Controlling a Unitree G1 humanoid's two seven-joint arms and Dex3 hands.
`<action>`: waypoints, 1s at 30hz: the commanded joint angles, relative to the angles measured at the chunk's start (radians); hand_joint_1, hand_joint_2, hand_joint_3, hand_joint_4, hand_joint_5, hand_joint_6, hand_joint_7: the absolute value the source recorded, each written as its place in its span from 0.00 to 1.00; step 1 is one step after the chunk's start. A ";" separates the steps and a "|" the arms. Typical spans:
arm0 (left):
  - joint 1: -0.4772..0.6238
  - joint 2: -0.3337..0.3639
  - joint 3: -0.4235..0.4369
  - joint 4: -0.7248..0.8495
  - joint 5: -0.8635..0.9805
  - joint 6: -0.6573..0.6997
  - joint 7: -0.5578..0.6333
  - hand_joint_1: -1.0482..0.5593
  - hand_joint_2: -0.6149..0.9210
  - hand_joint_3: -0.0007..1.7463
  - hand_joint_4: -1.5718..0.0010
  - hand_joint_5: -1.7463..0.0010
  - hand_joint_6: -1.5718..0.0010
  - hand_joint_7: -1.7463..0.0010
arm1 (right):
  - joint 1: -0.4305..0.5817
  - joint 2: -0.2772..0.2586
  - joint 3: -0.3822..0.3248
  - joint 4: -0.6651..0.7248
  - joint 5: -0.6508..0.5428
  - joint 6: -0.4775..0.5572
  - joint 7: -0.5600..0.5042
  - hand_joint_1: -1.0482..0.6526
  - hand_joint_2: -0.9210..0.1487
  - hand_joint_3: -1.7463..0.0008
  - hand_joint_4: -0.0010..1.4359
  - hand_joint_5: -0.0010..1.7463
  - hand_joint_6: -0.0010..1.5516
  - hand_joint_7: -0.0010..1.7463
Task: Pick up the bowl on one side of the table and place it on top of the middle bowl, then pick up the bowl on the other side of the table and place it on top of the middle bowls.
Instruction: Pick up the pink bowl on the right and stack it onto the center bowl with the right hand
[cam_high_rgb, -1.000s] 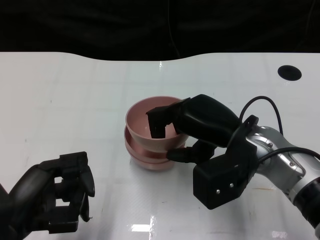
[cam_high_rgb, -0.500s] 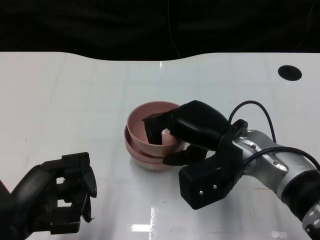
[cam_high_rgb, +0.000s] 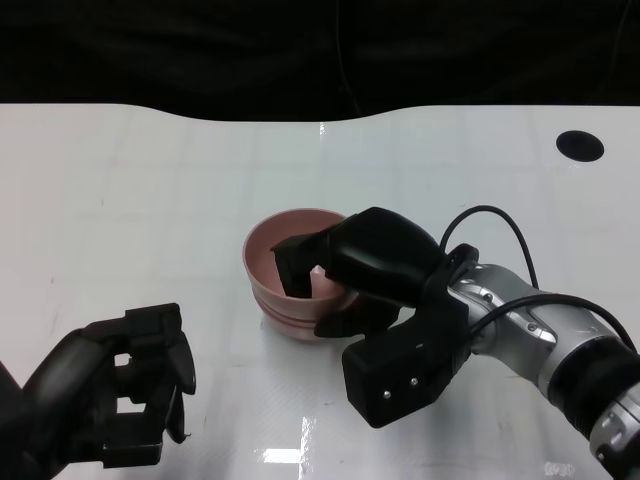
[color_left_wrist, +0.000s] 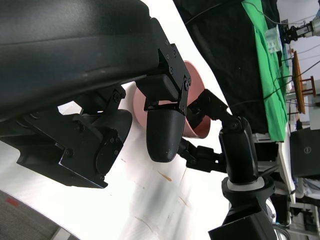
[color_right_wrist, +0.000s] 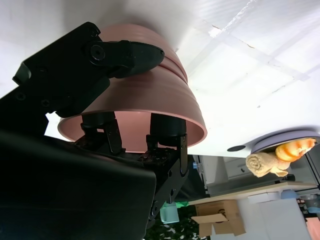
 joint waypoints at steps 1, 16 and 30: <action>0.006 0.002 0.000 0.002 0.000 -0.003 0.007 0.79 0.75 0.77 0.48 0.03 0.52 0.11 | -0.026 0.001 0.007 0.015 -0.001 -0.019 -0.025 0.45 0.16 0.63 0.62 1.00 0.42 1.00; 0.010 0.000 -0.001 0.017 0.009 -0.036 -0.001 0.79 0.75 0.78 0.47 0.04 0.52 0.11 | -0.058 0.011 0.028 0.087 -0.008 -0.013 -0.081 0.47 0.16 0.65 0.61 1.00 0.41 1.00; 0.016 -0.002 -0.005 0.003 0.015 -0.031 0.003 0.79 0.74 0.79 0.47 0.04 0.52 0.12 | -0.093 0.028 0.063 0.186 -0.047 0.031 -0.125 0.39 0.03 0.84 0.50 0.75 0.42 0.64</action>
